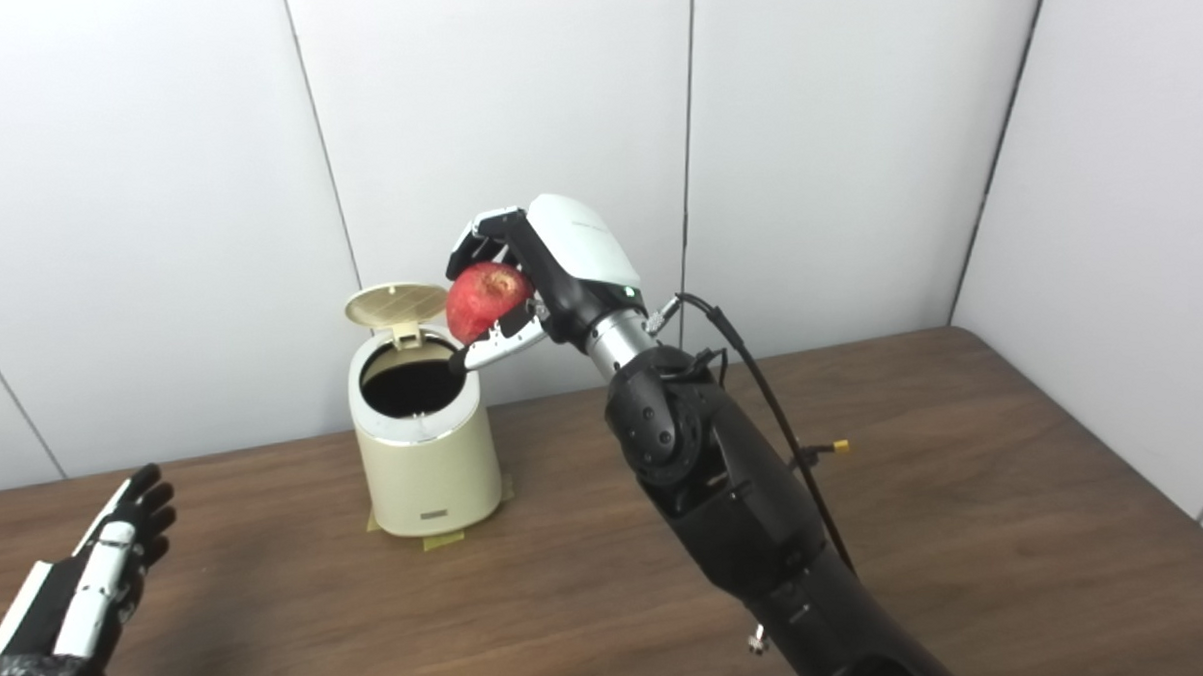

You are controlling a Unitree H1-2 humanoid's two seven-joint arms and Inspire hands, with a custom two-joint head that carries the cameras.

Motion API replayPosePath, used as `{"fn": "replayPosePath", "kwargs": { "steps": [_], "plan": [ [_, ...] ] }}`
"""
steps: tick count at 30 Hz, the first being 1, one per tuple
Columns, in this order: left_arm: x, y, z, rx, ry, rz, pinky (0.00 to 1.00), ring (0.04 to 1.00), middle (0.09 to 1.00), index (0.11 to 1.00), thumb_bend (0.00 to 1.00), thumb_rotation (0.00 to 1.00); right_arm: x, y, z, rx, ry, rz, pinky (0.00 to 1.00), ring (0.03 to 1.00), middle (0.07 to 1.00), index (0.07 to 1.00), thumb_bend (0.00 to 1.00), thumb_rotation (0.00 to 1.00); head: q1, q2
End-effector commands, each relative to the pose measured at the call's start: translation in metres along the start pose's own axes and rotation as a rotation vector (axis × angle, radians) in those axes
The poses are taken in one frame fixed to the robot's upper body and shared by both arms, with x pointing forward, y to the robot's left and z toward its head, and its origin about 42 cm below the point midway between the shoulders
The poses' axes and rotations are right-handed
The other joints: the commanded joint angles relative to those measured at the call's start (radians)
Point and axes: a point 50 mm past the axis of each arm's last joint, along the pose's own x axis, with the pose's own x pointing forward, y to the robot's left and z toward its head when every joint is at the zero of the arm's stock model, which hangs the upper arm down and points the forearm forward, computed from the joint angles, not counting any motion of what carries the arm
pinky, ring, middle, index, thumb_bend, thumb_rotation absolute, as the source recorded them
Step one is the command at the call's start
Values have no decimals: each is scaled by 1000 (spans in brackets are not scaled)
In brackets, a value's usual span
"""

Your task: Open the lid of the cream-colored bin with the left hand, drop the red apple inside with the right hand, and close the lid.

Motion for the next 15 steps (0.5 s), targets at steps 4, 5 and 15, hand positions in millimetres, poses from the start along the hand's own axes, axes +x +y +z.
{"fn": "replayPosePath", "kwargs": {
  "steps": [4,5,15],
  "plan": [
    [4,0,12,24,-83,4,997,952,944,956,501,895,27,-7,30,17,-121,-63,417,413,501,498,502,0,40,0],
    [4,-1,12,23,-84,6,995,946,938,950,494,892,29,-2,32,23,-126,-59,392,409,497,496,502,0,45,-1],
    [2,-13,7,24,-80,18,945,923,925,927,488,884,40,29,28,102,-97,-21,368,407,498,495,502,0,84,-3]
  ]
}}
